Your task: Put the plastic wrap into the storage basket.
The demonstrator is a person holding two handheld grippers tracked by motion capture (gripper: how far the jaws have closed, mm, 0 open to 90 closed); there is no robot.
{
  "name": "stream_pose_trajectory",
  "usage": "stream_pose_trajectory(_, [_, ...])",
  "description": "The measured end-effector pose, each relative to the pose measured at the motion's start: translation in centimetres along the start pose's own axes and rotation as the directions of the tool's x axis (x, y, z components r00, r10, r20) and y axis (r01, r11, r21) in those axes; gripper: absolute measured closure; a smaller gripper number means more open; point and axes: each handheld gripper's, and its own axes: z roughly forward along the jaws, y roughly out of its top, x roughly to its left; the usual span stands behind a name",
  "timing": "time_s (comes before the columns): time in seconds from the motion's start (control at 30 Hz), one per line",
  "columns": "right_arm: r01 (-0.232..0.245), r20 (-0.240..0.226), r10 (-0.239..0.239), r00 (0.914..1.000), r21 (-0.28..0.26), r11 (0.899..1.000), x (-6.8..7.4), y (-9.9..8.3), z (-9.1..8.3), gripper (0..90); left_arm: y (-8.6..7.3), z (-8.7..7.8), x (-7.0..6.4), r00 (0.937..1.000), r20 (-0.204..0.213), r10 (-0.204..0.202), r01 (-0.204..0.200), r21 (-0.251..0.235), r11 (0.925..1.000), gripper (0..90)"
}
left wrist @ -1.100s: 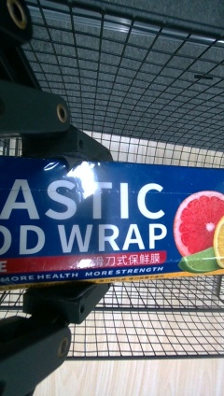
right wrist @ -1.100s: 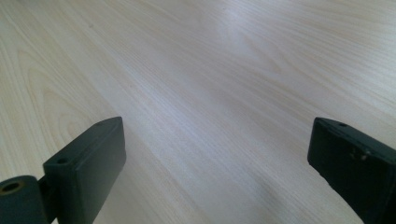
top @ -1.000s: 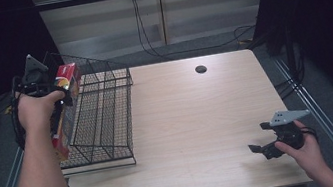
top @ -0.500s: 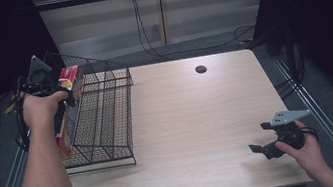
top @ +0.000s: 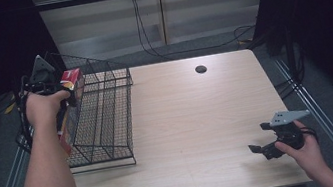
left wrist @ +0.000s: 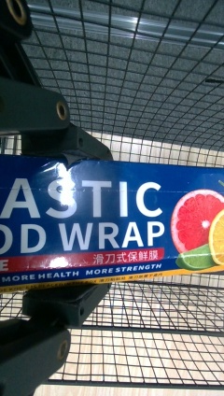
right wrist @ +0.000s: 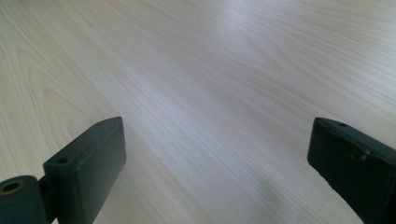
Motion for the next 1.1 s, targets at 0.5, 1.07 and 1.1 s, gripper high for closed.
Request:
stream_pose_trajectory(0.5, [0.001, 0.003, -0.001, 1.0, -0.001, 1.0, 0.0, 0.0, 0.0, 4.3, 0.5, -1.4, -0.4, 0.9999, 0.008, 0.011, -0.011, -0.054, 0.9985, 37.2])
stream_pose_trajectory(1.07, [0.002, 0.008, -0.002, 1.0, -0.001, 1.0, 0.0, -0.1, -0.2, 4.3, 0.2, -2.4, -2.9, 0.9925, 0.103, 0.065, -0.056, -0.09, 0.9944, 32.8])
stream_pose_trajectory(1.1, [0.0, 0.005, 0.0, 1.0, 0.001, 1.0, 0.0, -0.1, -0.2, 4.3, 0.2, -2.4, -3.1, 0.9916, 0.109, 0.07, -0.06, -0.093, 0.9939, 32.0])
